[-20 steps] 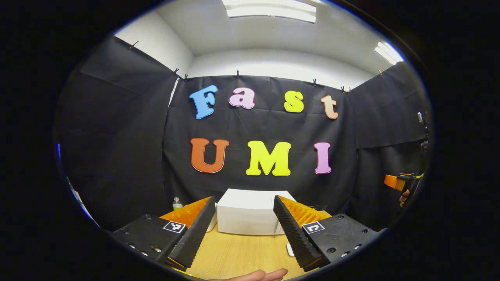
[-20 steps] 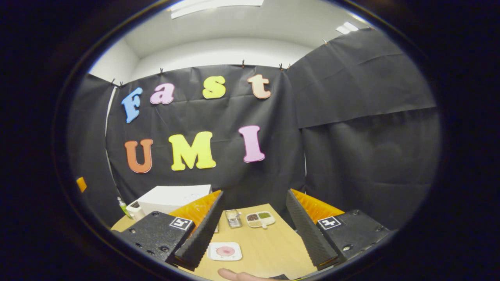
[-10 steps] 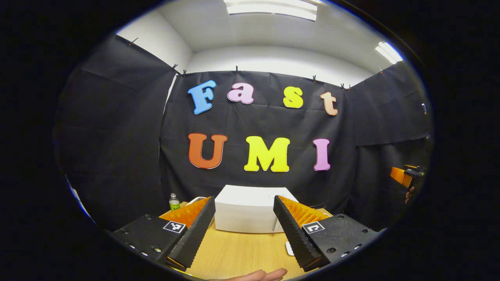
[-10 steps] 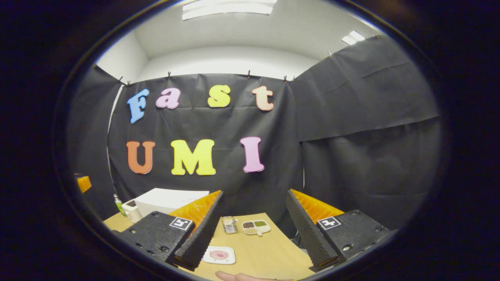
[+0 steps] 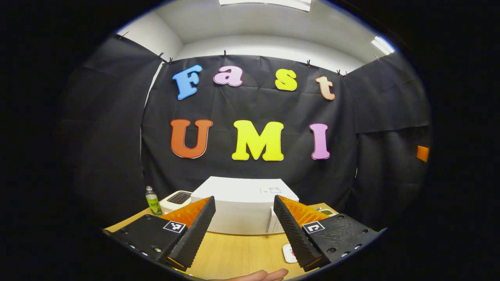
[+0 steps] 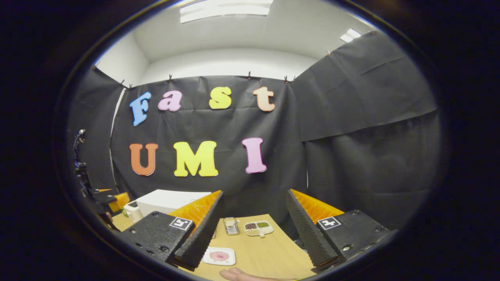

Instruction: Open the microwave oven with the left hand, put the food in, and close the microwave oven.

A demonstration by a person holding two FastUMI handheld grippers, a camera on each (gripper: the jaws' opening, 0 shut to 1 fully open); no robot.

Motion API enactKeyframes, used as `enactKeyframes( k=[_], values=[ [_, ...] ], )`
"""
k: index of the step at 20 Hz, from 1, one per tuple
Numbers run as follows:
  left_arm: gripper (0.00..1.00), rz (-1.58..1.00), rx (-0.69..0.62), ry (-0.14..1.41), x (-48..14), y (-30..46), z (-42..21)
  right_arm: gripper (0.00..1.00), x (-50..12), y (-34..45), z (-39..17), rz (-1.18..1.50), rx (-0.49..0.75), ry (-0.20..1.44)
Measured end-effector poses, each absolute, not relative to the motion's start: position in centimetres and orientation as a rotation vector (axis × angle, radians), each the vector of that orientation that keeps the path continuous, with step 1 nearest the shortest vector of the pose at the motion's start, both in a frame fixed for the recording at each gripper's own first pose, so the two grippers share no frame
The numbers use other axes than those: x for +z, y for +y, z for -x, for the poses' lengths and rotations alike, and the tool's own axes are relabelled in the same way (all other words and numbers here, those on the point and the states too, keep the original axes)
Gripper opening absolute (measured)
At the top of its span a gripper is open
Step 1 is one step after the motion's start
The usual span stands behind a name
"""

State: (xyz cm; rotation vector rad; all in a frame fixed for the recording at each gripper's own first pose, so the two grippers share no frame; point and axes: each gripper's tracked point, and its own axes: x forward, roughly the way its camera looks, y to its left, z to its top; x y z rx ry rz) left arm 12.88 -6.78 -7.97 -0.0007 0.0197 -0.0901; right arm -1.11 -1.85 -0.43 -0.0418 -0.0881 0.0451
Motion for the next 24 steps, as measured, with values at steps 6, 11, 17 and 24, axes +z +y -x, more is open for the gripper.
enactKeyframes(
  k=[6, 11, 17, 24],
  values=[
    [0.93, 0.027, -0.145, 0.070, -15.9, -10.4, -20.8, 0.92, -1.1, -3.8, -0.2, 0.049, 0.044, -0.085],
    [0.93, 0.044, -0.188, 0.119, -22.4, -14.4, -25.3, 1.00, -1.9, -5.9, -1.2, 0.047, 0.033, -0.094],
    [0.92, 0.027, -0.155, 0.202, -29.3, -16.4, -30.1, 0.92, -2.8, -8.3, -2.3, 0.074, 0.041, -0.087],
    [0.86, 0.035, -0.132, 0.235, -32.1, -16.8, -33.2, 1.00, -5.0, -10.7, -4.3, 0.090, 0.014, -0.026]
  ],
)
